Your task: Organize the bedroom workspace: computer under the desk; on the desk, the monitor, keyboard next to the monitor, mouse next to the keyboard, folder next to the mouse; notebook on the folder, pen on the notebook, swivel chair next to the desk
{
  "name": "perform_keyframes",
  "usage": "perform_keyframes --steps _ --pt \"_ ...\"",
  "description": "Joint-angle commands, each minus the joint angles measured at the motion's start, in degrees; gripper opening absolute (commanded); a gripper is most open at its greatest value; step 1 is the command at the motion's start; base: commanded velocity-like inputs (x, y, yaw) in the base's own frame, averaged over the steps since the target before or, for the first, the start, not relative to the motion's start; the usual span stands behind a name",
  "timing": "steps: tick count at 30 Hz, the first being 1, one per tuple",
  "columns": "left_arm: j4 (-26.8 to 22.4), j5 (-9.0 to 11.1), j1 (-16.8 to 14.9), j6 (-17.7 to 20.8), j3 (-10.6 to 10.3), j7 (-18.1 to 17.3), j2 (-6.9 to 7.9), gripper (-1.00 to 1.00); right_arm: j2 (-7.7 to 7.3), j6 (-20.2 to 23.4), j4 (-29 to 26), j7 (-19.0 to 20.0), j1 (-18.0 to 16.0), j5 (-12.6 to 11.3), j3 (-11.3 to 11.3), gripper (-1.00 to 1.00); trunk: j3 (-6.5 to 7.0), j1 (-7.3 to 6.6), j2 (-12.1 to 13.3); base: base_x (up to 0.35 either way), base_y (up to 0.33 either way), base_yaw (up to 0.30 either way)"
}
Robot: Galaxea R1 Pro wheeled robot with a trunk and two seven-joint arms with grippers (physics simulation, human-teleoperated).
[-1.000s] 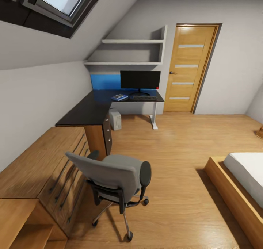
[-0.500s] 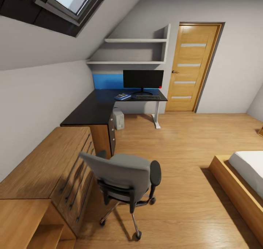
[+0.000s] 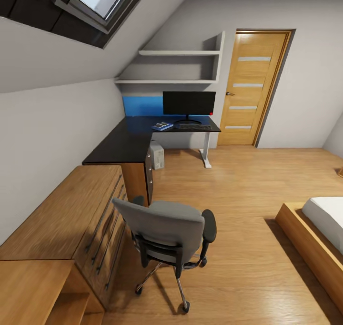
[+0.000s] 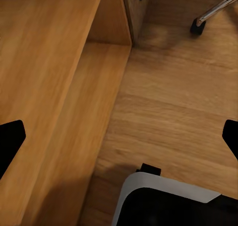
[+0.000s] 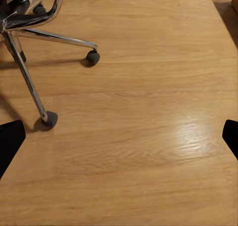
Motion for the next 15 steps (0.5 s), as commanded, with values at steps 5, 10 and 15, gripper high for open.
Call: perform_keyframes --steps 5,10,15 --pt "-0.05 0.13 -0.02 -0.08 -0.49 0.53 0.02 1.0 0.0 -0.12 0.08 -0.3 -0.04 -0.3 0.54 1.0 -0.06 0.01 -0.04 -0.086 0.036 0.0" --pt "-0.05 0.13 -0.02 -0.08 -0.5 0.53 0.01 1.0 0.01 -0.12 0.04 -0.29 -0.04 -0.3 0.52 1.0 -0.06 0.01 -0.04 -0.21 0.079 0.0" --pt "-0.05 0.13 -0.02 -0.08 -0.49 0.54 0.02 1.0 0.01 -0.12 0.15 -0.29 -0.04 -0.3 0.52 1.0 -0.06 0.01 -0.04 -0.096 0.035 0.0"
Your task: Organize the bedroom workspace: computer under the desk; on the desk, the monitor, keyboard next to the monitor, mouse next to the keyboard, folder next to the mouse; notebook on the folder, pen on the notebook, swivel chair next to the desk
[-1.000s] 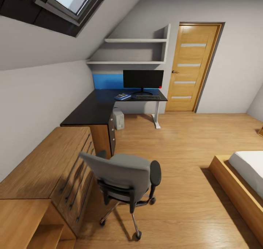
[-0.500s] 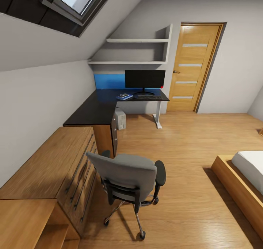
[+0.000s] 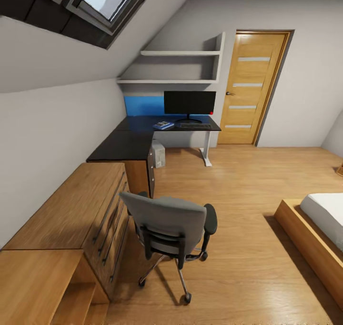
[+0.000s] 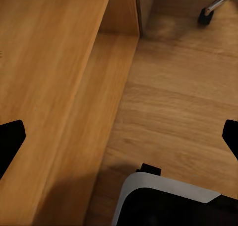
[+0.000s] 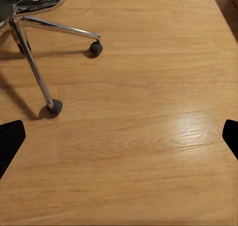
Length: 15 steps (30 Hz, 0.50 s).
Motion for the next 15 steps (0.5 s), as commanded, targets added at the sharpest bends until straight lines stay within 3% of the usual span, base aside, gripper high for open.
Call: perform_keyframes --steps 1,7,15 --pt "-0.05 0.12 -0.02 -0.06 -0.49 0.51 0.02 1.0 0.01 -0.12 0.05 -0.32 -0.04 -0.3 0.49 1.0 -0.06 0.0 -0.05 -0.141 0.113 0.0" --pt "-0.05 0.12 -0.02 -0.06 -0.44 0.51 0.01 1.0 0.01 -0.12 0.13 -0.32 -0.04 -0.3 0.49 1.0 -0.06 0.0 -0.05 -0.129 0.112 0.0" --pt "-0.05 0.12 -0.02 -0.14 -0.42 0.51 0.01 1.0 -0.03 -0.06 0.15 -0.32 -0.04 -0.3 0.49 1.0 -0.06 0.0 -0.05 -0.009 0.008 0.0"
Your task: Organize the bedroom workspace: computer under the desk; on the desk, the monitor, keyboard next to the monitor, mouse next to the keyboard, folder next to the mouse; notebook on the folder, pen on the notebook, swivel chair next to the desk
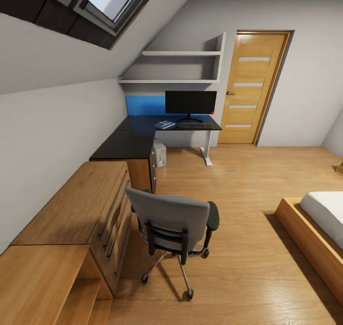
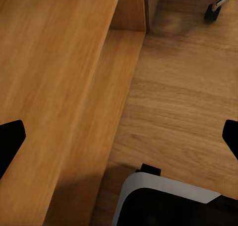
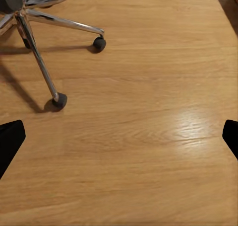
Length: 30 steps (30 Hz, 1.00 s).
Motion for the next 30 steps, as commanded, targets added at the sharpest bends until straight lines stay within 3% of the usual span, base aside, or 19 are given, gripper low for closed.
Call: perform_keyframes --steps 1,12,17,19,20,21,30 --pt "-0.05 0.1 -0.02 -0.1 -0.52 0.51 0.0 1.0 0.01 -0.11 0.04 -0.31 -0.04 -0.3 0.49 1.0 -0.06 0.01 -0.04 0.0 0.0 0.0" --pt "-0.88 0.1 -0.02 -0.55 -0.65 0.8 -0.22 1.0 0.03 -0.41 -0.04 -0.3 -0.04 -0.26 0.62 1.0 -0.06 0.01 -0.04 0.0 0.0 0.0" --pt "-1.08 0.24 -0.02 -0.18 -0.61 0.93 -0.18 1.0 -0.02 -0.35 -0.15 -0.29 -0.04 1.37 1.39 1.0 -0.96 1.1 -2.05 0.0 0.0 0.0" --pt "-1.26 0.33 -0.02 6.82 -0.56 0.6 -0.06 1.0 -0.05 -0.05 -0.22 -0.34 -0.04 1.95 1.54 1.0 -1.32 1.54 -2.85 0.0 0.0 0.0" --pt "-1.42 0.33 -0.02 8.18 -0.56 0.56 -0.02 1.0 -0.05 -0.04 -0.22 -0.34 -0.04 1.96 1.54 1.0 -1.49 1.76 -3.25 0.0 0.0 0.0" --pt "-3.05 0.25 -0.02 13.66 -0.61 0.35 -0.31 1.0 0.01 0.0 0.04 -0.32 -0.04 2.14 1.77 1.0 -1.67 1.98 -3.65 0.0 0.0 0.0" --pt "-3.1 0.16 -0.02 13.99 -0.66 0.35 -1.14 1.0 -0.13 0.07 0.08 -0.31 -0.04 2.04 1.62 1.0 -3.29 3.96 -7.26 0.0 0.0 0.0"
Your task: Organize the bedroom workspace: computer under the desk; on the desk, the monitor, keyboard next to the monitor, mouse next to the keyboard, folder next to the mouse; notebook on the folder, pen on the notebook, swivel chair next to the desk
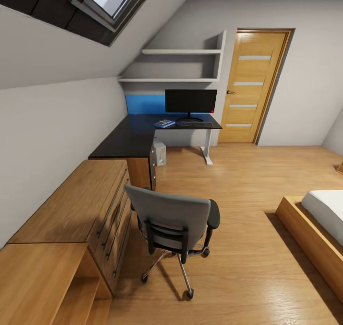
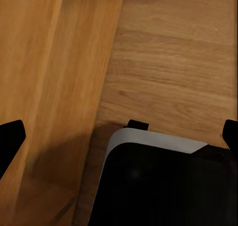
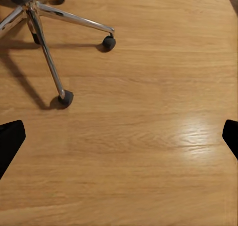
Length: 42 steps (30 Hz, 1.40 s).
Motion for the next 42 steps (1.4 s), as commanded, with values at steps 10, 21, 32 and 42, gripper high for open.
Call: perform_keyframes --steps 10,21,32,42 --pt "0.08 0.41 -0.02 0.12 -0.35 0.49 -0.16 1.0 -0.59 -0.06 0.01 -0.47 -0.04 -0.07 0.54 1.0 -1.86 2.21 -4.06 0.0 0.0 0.0" --pt "0.09 0.24 -0.02 -0.2 -0.52 0.45 -0.46 1.0 -0.54 -0.1 0.03 2.49 -0.04 -0.04 0.66 1.0 -3.83 4.62 -8.47 0.0 0.0 0.0" --pt "-5.97 0.14 -0.02 -1.18 -0.37 0.97 -0.72 1.0 0.15 -0.15 -1.09 4.2 -0.04 0.02 0.76 1.0 -5.81 7.04 -12.89 0.0 0.0 0.0" --pt "-23.45 -0.03 -1.24 10.41 -0.26 3.25 0.25 1.0 0.83 -1.04 -9.49 4.2 -0.04 0.38 0.97 1.0 -7.6 9.24 -16.9 0.0 0.0 0.0"
